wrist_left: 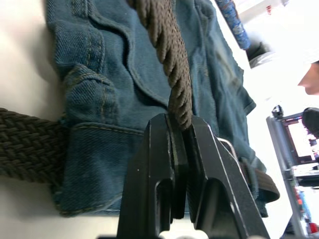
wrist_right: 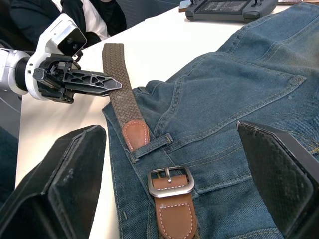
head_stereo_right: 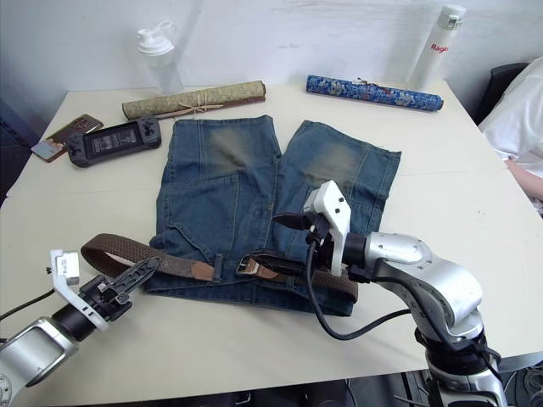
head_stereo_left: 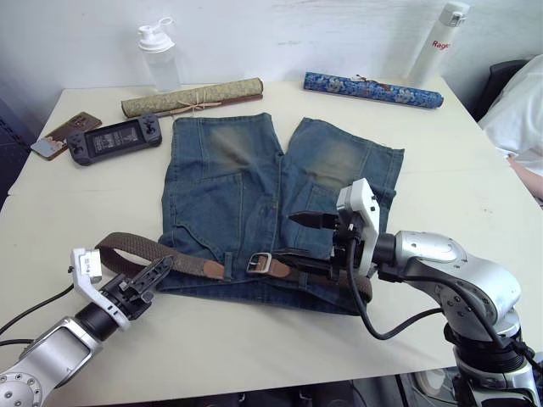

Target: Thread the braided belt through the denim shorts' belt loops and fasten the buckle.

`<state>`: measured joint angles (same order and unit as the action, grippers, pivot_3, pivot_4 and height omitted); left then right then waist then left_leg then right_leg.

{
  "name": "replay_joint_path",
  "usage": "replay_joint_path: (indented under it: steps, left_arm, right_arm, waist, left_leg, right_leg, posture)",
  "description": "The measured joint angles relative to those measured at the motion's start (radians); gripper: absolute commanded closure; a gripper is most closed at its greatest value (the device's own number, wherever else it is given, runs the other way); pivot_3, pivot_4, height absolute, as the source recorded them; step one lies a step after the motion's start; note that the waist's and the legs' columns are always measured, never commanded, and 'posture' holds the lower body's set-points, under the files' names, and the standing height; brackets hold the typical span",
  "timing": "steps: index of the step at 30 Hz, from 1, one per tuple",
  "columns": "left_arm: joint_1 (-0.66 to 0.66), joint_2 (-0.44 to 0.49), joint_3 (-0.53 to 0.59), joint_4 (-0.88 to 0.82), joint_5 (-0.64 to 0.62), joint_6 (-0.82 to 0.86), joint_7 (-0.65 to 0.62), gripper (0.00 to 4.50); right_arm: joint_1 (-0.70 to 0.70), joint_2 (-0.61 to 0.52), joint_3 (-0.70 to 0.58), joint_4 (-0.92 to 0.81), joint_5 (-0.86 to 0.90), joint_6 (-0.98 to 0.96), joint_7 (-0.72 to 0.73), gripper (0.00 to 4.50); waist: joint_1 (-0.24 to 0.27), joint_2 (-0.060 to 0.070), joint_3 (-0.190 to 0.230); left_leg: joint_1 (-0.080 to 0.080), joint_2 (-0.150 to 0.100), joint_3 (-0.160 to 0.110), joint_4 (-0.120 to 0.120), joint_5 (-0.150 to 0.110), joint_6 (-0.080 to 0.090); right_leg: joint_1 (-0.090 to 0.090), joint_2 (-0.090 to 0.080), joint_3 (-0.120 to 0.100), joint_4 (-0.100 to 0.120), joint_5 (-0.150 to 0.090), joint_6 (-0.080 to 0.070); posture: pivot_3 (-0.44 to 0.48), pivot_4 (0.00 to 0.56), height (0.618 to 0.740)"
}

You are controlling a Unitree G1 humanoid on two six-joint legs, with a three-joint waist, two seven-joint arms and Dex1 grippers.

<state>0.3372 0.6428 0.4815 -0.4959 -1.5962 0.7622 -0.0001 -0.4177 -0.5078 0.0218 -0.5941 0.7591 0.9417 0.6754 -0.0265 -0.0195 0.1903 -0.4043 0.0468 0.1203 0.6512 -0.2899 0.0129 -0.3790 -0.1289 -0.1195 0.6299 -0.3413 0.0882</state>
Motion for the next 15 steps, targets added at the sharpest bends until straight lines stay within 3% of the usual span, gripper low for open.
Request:
replay_joint_path:
  steps: [15]
  left_arm:
    - [-0.009, -0.008, -0.029, -0.115, 0.149, -0.025, 0.001, 4.50]
  right_arm:
    - [0.002, 0.013, 0.008, -0.001, 0.055, 0.000, -0.065, 0.08]
  waist:
    - [0.000, 0.000, 0.000]
  left_leg:
    - [0.000, 0.000, 0.000, 0.000, 0.000, 0.000]
  right_leg:
    - [0.000, 0.000, 0.000, 0.000, 0.000, 0.000]
  posture:
    - [0.000, 0.150, 0.717]
